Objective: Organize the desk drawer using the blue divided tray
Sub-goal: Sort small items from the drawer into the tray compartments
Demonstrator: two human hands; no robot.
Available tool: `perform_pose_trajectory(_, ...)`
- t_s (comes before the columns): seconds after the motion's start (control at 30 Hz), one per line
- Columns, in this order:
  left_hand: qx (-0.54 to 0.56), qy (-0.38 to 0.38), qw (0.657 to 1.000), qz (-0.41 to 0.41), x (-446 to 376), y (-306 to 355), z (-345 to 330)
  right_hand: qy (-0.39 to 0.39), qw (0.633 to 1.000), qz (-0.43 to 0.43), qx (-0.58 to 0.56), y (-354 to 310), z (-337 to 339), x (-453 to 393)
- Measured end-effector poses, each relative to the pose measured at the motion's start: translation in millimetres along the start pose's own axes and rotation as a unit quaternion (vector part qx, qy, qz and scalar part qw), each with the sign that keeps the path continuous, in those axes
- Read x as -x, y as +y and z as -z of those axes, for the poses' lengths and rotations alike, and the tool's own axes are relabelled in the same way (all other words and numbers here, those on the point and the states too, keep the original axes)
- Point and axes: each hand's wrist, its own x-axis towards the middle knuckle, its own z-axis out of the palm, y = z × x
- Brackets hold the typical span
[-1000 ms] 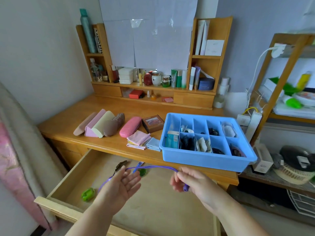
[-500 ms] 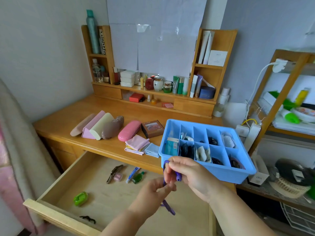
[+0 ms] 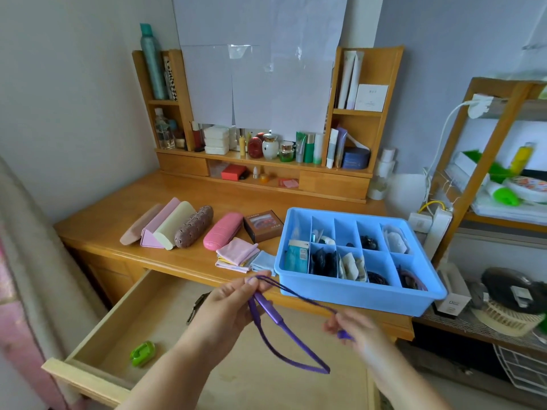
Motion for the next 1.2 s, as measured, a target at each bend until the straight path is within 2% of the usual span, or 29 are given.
perform_pose_trajectory(0.1, 0.036, -0.015, 0.999, -0.028, -4, 9, -14, -0.121, 0.987, -0.054, 0.094, 10, -17, 2)
perform_pose_trajectory(0.17, -0.011, -0.01, 0.999, -0.031, -5, 12, -27, -0.182, 0.977, -0.073, 0.085, 7, -18, 4)
perform_pose_trajectory(0.2, -0.051, 0.0, 0.998, -0.035, -4, 13, -31, -0.182, 0.98, -0.066, 0.054, -1, -21, 2)
perform_pose_trajectory(0.27, -0.126, 0.013, 0.991, -0.048, -5, 11, -38, -0.189, 0.981, 0.037, 0.013, -15, -22, -7)
perform_pose_trajectory(0.33, -0.162, 0.012, 0.985, -0.051, -6, 9, -46, -0.231, 0.961, 0.146, 0.042, -32, -32, -8)
perform_pose_trajectory(0.37, -0.165, 0.012, 0.985, -0.053, -5, 8, -50, -0.234, 0.957, 0.164, 0.054, -37, -37, -6)
perform_pose_trajectory(0.43, -0.128, 0.024, 0.99, -0.057, -6, 6, -59, -0.192, 0.966, 0.169, 0.035, -39, -48, -8)
perform_pose_trajectory(0.53, 0.015, 0.065, 0.997, -0.029, -12, 4, -64, -0.165, 0.979, 0.115, -0.016, -37, -57, -7)
perform_pose_trajectory(0.67, 0.151, 0.065, 0.986, -0.027, -22, 6, -56, -0.18, 0.979, 0.094, -0.014, -34, -60, 1)
perform_pose_trajectory(0.83, 0.139, 0.071, 0.986, -0.06, -31, 11, -42, -0.144, 0.982, 0.063, 0.102, -26, -54, 2)
perform_pose_trajectory(0.9, 0.132, 0.084, 0.986, -0.058, -31, 11, -37, -0.133, 0.985, 0.055, 0.091, -23, -49, 2)
perform_pose_trajectory(0.97, 0.139, 0.112, 0.983, -0.037, -30, 9, -31, -0.11, 0.992, 0.061, 0.026, -20, -40, 3)
perform_pose_trajectory(1.03, 0.133, 0.16, 0.978, 0.019, -27, 0, -27, -0.076, 0.984, 0.051, -0.15, -20, -32, 2)
perform_pose_trajectory(1.1, 0.106, 0.156, 0.978, 0.093, -19, -17, -30, -0.06, 0.934, 0.028, -0.35, -25, -25, -4)
perform_pose_trajectory(1.2, 0.029, 0.116, 0.976, 0.182, -6, -45, -48, -0.033, 0.871, -0.014, -0.489, -38, -26, -11)
